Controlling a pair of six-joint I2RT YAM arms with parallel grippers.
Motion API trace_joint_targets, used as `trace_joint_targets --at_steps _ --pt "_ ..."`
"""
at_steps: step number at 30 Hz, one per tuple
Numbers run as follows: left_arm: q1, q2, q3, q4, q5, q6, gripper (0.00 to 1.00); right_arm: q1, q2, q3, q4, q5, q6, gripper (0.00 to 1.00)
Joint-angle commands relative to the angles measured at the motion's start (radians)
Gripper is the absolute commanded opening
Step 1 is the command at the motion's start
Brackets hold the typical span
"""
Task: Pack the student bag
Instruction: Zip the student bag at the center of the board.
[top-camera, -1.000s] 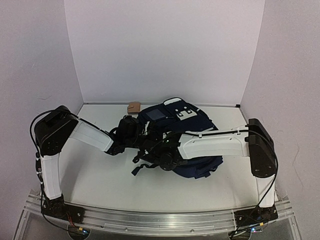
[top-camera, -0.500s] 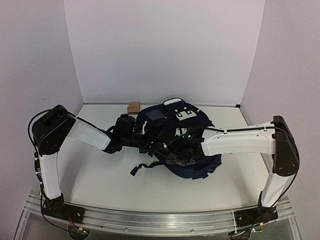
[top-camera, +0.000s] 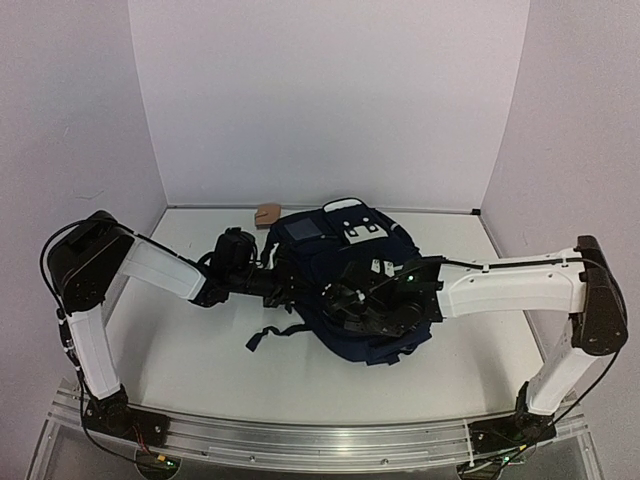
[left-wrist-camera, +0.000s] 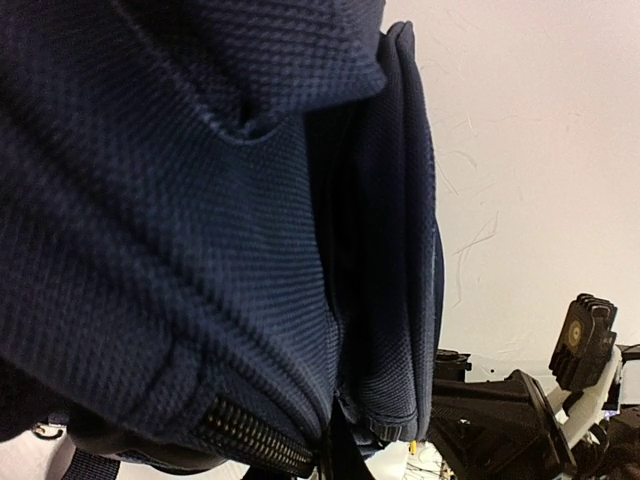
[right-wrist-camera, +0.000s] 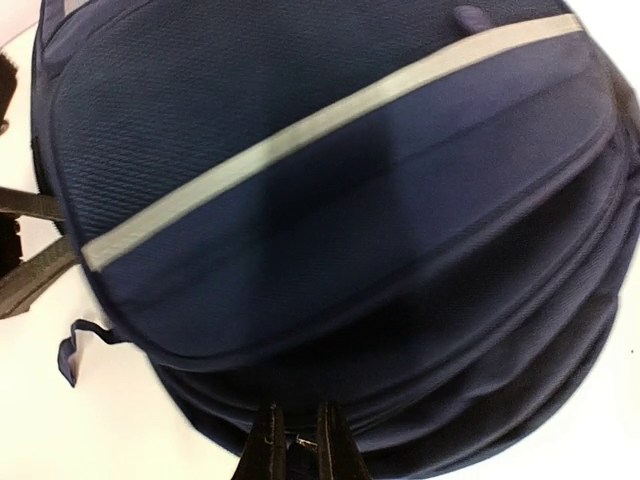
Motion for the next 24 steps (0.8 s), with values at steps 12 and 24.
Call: trace_joint_targets --at_steps 12,24 --pt "0.204 -0.287 -0.230 -0.167 -0.120 0.153 0.00 -0.192 -0.207 -0.274 0.186 -0.052 -0.128 0.00" --pt "0.240 -0.419 -0.141 -0.486 -0.141 0.408 0.38 -0.330 -0.276 -0.372 0.619 -0.403 -0.418 0.00"
